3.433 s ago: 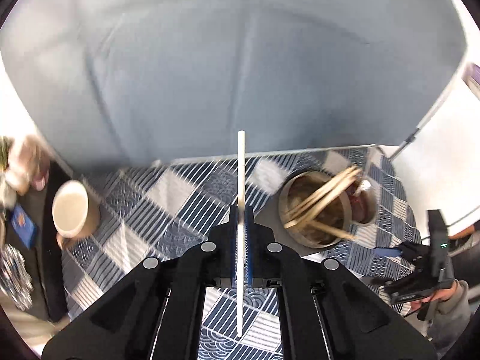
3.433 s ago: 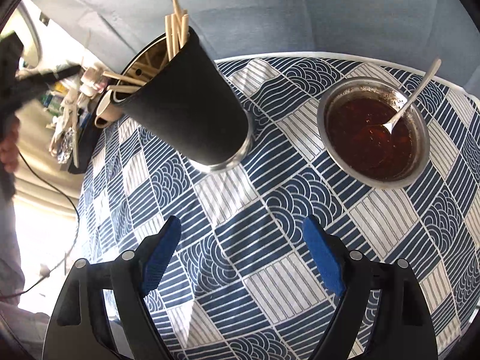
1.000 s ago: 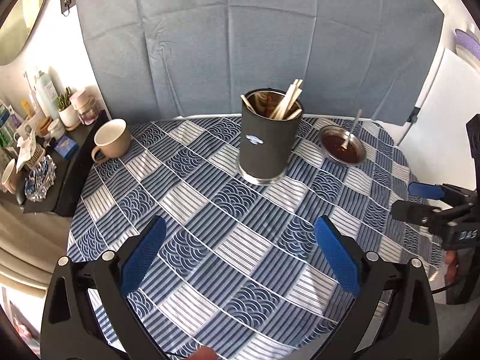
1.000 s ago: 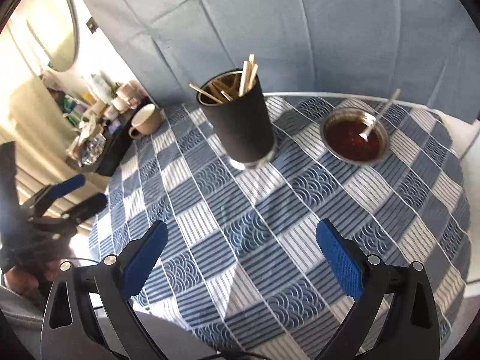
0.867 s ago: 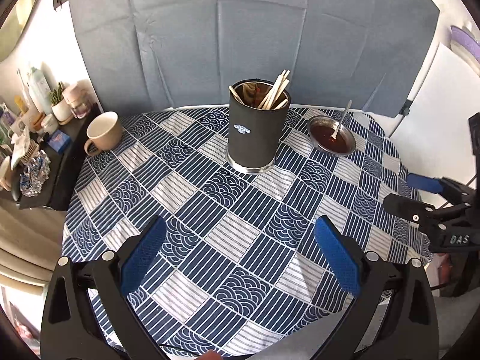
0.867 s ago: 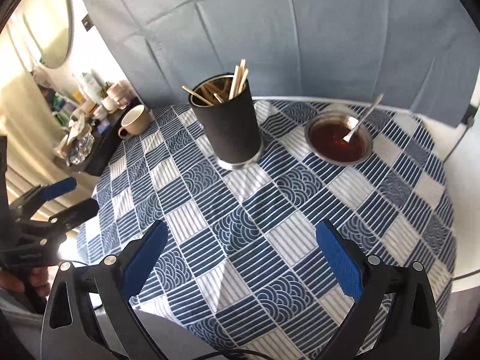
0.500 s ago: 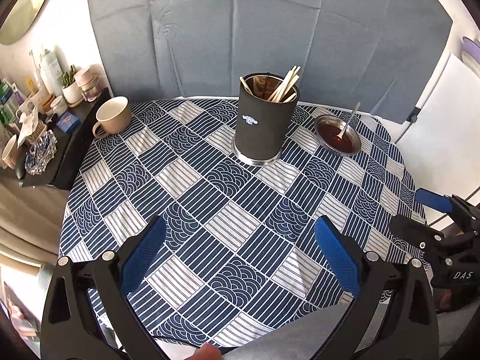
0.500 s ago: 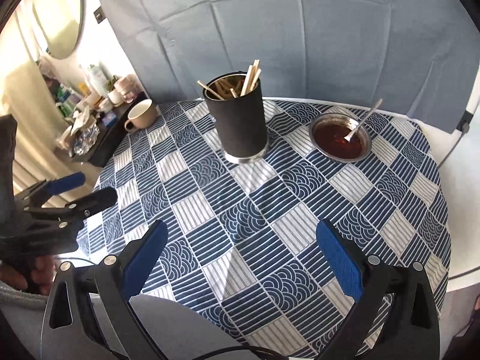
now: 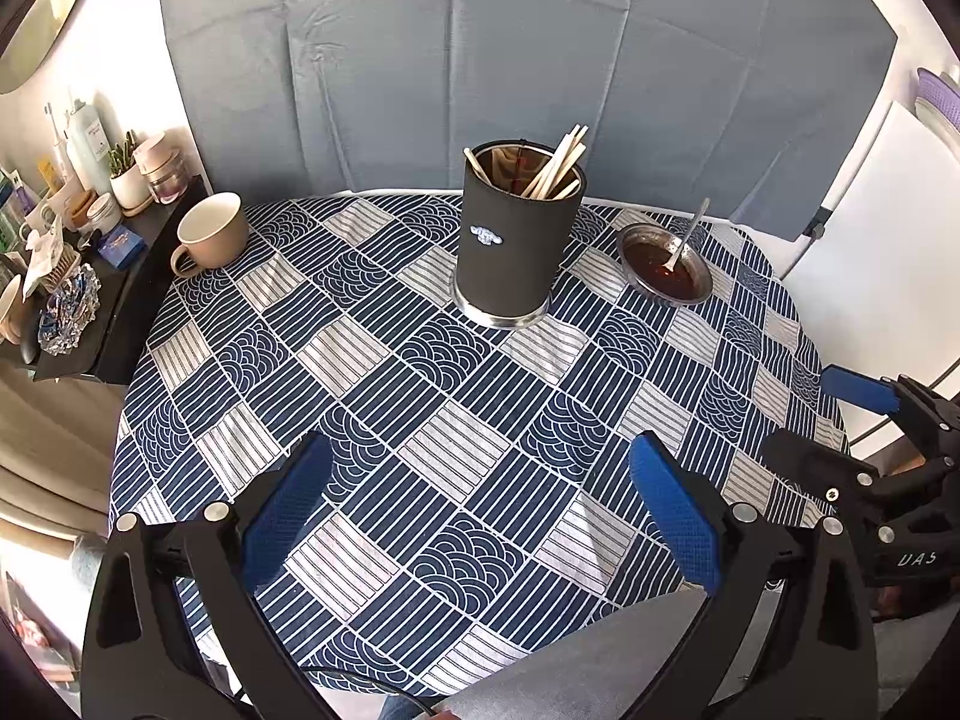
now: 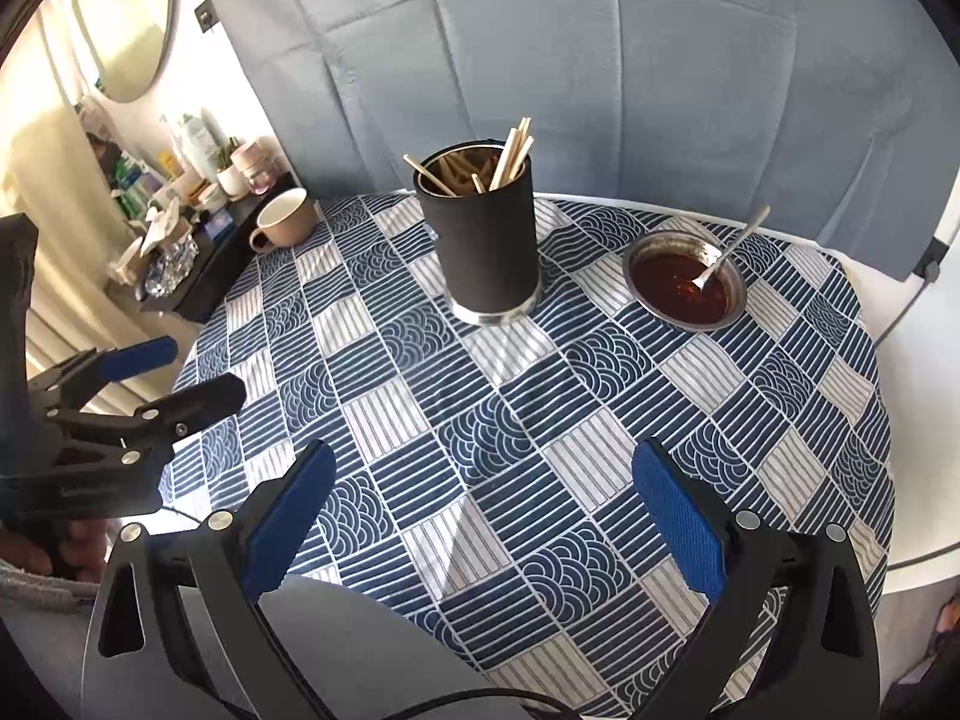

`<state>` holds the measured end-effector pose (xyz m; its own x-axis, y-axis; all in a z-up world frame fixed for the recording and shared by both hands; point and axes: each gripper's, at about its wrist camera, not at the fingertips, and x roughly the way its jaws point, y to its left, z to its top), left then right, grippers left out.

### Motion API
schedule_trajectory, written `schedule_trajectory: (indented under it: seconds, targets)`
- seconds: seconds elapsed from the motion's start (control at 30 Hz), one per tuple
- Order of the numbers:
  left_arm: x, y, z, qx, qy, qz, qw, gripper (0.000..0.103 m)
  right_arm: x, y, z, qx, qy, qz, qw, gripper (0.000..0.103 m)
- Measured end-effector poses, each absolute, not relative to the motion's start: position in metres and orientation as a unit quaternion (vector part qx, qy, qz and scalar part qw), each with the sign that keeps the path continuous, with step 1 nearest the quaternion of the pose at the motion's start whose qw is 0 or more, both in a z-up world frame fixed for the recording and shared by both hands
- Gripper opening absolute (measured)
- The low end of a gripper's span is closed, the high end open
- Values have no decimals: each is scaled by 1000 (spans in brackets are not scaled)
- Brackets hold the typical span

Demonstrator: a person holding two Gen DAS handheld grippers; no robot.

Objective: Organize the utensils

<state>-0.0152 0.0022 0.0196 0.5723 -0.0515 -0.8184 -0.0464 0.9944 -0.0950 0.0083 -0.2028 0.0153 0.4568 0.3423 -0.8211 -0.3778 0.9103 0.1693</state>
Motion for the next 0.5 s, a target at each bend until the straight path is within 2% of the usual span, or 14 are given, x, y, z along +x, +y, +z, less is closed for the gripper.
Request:
schedule_trajectory:
  seconds: [0.5]
  targets:
    - [-5,3,16,-51,467,-5,883,97,15,-201,14,-12,476,209,854,95]
